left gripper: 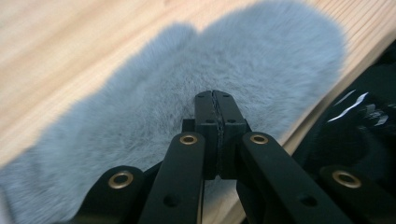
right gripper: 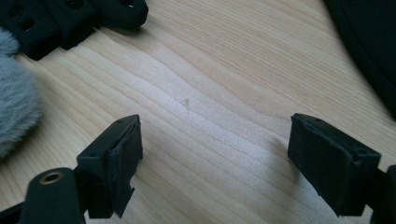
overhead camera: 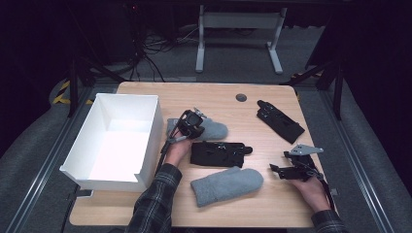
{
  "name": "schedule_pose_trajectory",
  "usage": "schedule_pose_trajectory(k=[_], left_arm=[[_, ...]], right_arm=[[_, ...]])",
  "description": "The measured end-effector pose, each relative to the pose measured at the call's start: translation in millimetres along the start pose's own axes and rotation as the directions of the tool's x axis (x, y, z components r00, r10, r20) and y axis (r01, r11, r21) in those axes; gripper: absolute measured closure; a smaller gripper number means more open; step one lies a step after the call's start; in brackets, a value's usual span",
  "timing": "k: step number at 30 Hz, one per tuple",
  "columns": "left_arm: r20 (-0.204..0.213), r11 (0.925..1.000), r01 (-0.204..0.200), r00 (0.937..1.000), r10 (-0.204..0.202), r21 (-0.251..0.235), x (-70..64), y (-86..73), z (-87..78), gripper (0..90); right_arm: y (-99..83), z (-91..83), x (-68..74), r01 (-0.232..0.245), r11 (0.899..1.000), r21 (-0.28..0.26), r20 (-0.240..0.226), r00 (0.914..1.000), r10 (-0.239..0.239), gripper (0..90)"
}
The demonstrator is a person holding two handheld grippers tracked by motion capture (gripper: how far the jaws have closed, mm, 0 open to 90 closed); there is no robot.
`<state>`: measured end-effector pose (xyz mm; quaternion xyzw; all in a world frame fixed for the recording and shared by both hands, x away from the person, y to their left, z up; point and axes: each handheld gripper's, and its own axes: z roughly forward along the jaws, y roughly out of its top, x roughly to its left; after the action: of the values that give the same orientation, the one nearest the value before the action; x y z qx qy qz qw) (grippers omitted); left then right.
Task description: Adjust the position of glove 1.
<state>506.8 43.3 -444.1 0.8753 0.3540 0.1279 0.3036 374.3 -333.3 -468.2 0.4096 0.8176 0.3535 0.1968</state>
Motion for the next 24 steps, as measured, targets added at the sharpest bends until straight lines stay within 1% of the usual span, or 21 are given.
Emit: schedule_pose_trajectory(k=[3,4,8,9,10,13,15,16,17,18,20,21,22,23,24], left_arm=[[0.014,0.9999,0.013,0.9998,-0.013,-0.01,-2.8,3.9,5.9,90.0],[0.014,1.0,0.008,0.9999,-0.008,-0.003,-5.0,6.8,7.6,90.0],[0.027,1.0,0.005,0.9996,-0.005,-0.003,-12.9,17.1,14.0,90.0],[0.037,1.0,0.001,0.9993,-0.001,0.0,-15.6,20.2,15.7,90.0],[0.037,1.0,0.001,0.9993,-0.001,0.0,-15.6,20.2,15.7,90.0],[0.056,1.0,-0.005,0.9984,0.005,-0.006,-21.4,26.9,20.3,90.0],[0.063,0.9998,-0.007,0.998,0.008,-0.019,-23.5,30.5,17.9,89.9],[0.066,0.9996,-0.006,0.9978,0.008,-0.027,-21.8,30.9,15.1,89.9],[0.062,0.9994,0.007,0.9981,-0.004,-0.035,-19.8,30.4,12.1,89.9],[0.05,0.9991,0.01,0.9987,-0.008,-0.042,-16.2,29.8,8.7,89.9],[0.034,0.9978,0.035,0.9989,-0.033,-0.057,-7.0,27.5,1.1,89.9],[0.02,0.9971,0.046,0.9988,-0.045,-0.06,-1.5,26.3,-2.7,89.9],[0.02,0.9971,0.046,0.9988,-0.045,-0.06,-1.5,26.3,-2.7,89.9],[-0.002,0.9947,0.07,0.9975,-0.071,-0.075,9.0,23.4,-9.0,89.9],[-0.014,0.9933,0.084,0.9963,-0.085,-0.08,14.0,21.7,-11.6,89.9]], right_arm=[[0.0,0.0,0.0,0.0,1.0,0.0,0.0,1.0,0.0,18.5],[0.0,0.0,0.0,0.0,1.0,0.0,0.0,1.0,0.0,18.5],[0.0,0.0,0.0,0.0,1.0,0.0,0.0,1.0,0.0,18.5],[0.0,0.0,0.0,0.0,1.0,0.0,0.0,1.0,0.0,18.5],[0.0,0.0,0.0,0.0,1.0,0.0,0.0,1.0,0.0,18.5],[0.0,0.0,0.0,0.0,1.0,0.0,0.0,1.0,0.0,18.5],[0.0,0.0,0.0,0.0,1.0,0.0,0.0,1.0,0.0,18.5],[0.0,-0.1,-0.1,0.0,1.0,0.001,-0.001,1.0,0.0,18.5],[0.0,0.0,-0.1,0.001,1.0,0.0,0.0,1.0,-0.001,18.5],[0.0,0.0,-0.1,0.001,1.0,0.001,0.0,1.0,-0.001,18.4],[0.0,0.0,-0.1,0.001,1.0,0.001,-0.001,1.0,-0.001,18.3],[0.0,0.0,0.1,0.0,1.0,0.001,-0.001,1.0,0.0,18.3],[0.0,0.1,0.1,0.0,1.0,0.0,0.001,1.0,0.0,18.3],[0.0,0.1,0.1,0.0,1.0,0.0,0.001,1.0,0.0,18.3],[0.0,0.1,0.1,0.0,1.0,0.0,0.001,1.0,0.0,18.3]])
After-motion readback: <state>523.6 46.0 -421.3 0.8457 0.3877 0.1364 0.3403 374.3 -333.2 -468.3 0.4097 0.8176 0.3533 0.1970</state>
